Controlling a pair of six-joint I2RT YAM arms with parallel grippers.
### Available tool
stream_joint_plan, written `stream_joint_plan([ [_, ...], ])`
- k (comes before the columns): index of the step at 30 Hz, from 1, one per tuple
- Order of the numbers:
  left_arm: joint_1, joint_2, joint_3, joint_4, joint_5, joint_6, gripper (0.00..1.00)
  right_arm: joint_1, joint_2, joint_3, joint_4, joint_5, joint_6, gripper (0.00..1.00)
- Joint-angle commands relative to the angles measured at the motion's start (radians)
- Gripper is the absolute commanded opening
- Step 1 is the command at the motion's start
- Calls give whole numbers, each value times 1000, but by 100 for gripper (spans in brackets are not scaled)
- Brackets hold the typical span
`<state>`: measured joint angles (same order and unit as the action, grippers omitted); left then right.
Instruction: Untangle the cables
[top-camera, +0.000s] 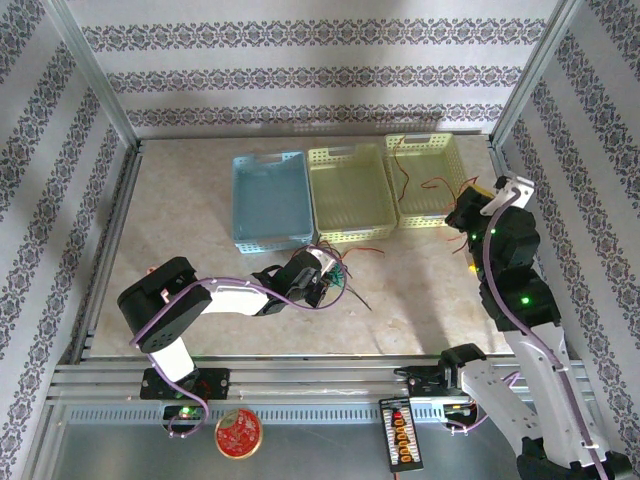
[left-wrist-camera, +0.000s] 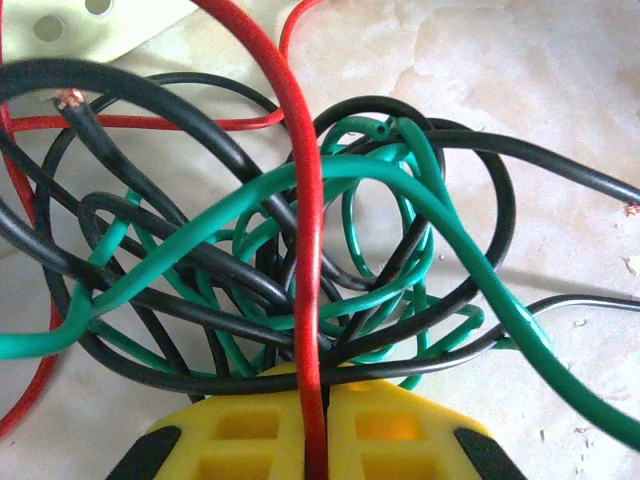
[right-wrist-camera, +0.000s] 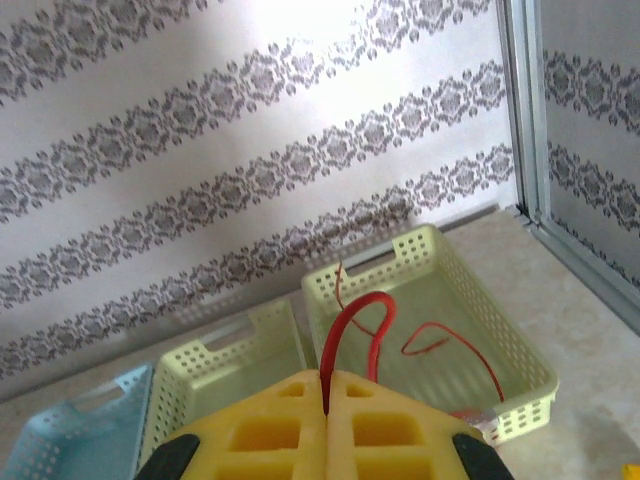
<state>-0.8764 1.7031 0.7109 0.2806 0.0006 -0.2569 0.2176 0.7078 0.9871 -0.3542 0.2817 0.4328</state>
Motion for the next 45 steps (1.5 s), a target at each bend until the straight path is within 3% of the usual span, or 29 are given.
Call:
stream_joint_plan([
  [1,-29,53,-27,-130,52,21,0,-21,18,69,29,1,-47,0],
  [15,-32,64,-12,-132,71,37,0,-116,301,424,-182,-26,-147,0],
  [21,-32,66,-10,-136,73,39,0,-109,405,513,-215,76,-239,0],
  [26,-32,65,-10,-135,70,33,0,-71,461,547,-194,246,-377,0],
  [30,-34,71,2,-141,71,33,0,-63,480,539,-159,307,-432,0],
  [36,-39,76,9,-144,63,30,0,-64,524,526,-133,320,-445,0],
  [45,-40,78,15,-159,60,36,0,-64,587,515,-80,228,-415,0],
])
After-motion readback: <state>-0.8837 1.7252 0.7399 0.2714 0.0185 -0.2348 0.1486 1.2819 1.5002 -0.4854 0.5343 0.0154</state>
